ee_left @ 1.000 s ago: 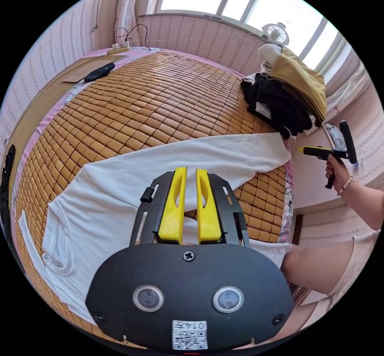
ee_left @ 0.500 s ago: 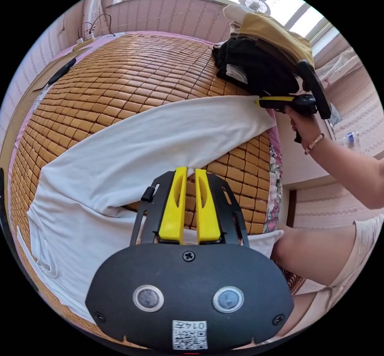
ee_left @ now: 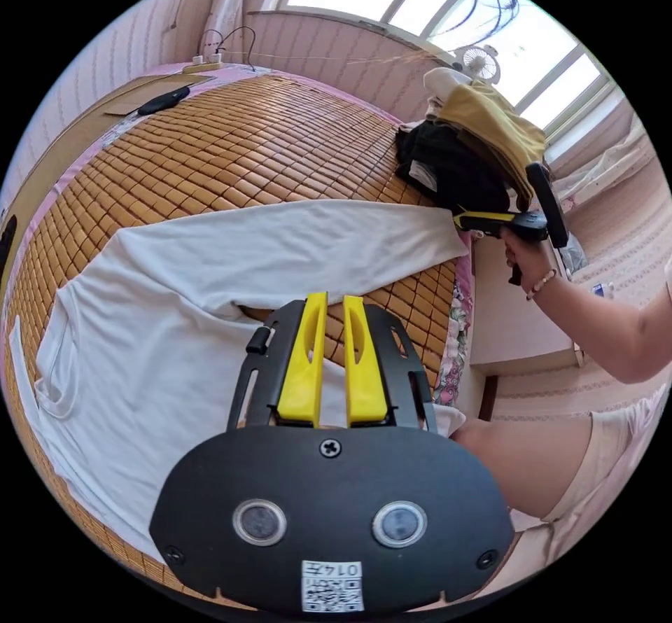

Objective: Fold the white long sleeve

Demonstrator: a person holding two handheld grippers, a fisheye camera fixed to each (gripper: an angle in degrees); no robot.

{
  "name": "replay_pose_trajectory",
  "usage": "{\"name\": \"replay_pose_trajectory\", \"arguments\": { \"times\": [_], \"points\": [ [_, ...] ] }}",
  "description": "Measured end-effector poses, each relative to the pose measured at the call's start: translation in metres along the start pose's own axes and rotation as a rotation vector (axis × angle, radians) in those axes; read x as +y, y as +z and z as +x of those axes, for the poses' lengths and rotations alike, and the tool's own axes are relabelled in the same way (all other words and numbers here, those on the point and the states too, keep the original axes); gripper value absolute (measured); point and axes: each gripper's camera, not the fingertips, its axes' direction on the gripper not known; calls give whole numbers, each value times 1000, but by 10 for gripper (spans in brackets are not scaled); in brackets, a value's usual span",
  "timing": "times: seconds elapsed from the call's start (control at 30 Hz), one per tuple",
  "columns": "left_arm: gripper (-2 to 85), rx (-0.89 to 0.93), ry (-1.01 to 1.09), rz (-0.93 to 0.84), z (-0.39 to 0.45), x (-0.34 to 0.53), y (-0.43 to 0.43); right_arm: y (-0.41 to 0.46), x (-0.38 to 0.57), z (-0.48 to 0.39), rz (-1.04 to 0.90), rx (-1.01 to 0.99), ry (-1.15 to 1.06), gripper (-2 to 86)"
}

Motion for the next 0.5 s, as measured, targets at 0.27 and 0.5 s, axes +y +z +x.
{"name": "replay_pose_trajectory", "arguments": {
  "times": [0.27,0.5],
  "points": [
    [45,-17,-146,39,-15,43,-67,3,4,-3,-9,-81,75,-9],
    [46,-148,-353,113,-46,115,-167,-60,-38,-41,26,-103,-102,-8]
  ]
}}
